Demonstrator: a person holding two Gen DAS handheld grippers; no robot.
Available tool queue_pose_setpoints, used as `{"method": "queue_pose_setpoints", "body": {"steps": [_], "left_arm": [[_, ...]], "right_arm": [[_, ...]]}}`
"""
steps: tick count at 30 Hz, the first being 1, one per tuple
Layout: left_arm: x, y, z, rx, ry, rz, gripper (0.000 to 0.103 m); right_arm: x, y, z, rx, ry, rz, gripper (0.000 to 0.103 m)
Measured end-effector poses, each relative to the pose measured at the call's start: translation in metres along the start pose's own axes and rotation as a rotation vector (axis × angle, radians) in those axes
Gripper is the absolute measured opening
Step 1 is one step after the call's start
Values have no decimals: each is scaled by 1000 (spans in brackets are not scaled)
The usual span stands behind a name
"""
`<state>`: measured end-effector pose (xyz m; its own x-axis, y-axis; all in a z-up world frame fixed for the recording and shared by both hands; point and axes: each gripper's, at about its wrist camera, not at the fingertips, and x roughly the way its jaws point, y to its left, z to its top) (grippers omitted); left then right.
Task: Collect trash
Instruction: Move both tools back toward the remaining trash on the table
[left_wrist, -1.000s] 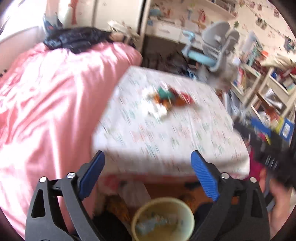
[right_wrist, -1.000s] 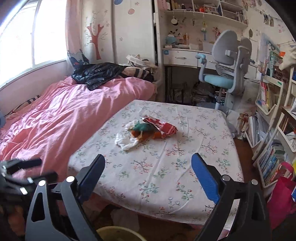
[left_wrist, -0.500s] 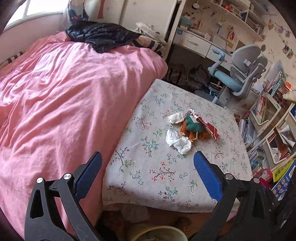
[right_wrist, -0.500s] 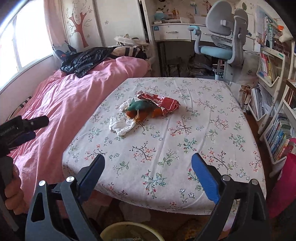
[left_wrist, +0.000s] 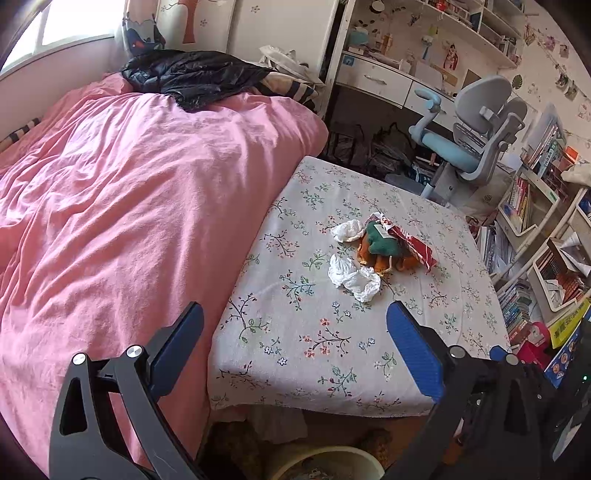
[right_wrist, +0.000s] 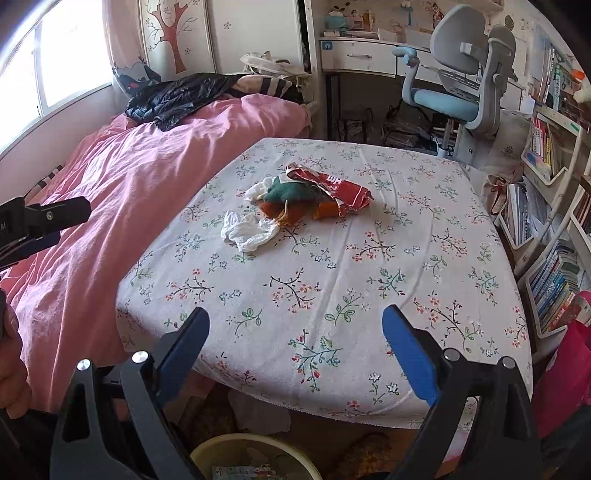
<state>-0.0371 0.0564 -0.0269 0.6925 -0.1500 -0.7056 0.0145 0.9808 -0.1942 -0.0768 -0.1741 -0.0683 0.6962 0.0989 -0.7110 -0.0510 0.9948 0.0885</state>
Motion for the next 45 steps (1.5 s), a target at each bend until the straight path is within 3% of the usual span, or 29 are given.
{"method": "queue_pose_setpoints", "body": {"steps": [45], "left_arm": [[15,13,6,8,27,49,96]], "right_arm": [[6,15,0,-62,6,10,91]]}}
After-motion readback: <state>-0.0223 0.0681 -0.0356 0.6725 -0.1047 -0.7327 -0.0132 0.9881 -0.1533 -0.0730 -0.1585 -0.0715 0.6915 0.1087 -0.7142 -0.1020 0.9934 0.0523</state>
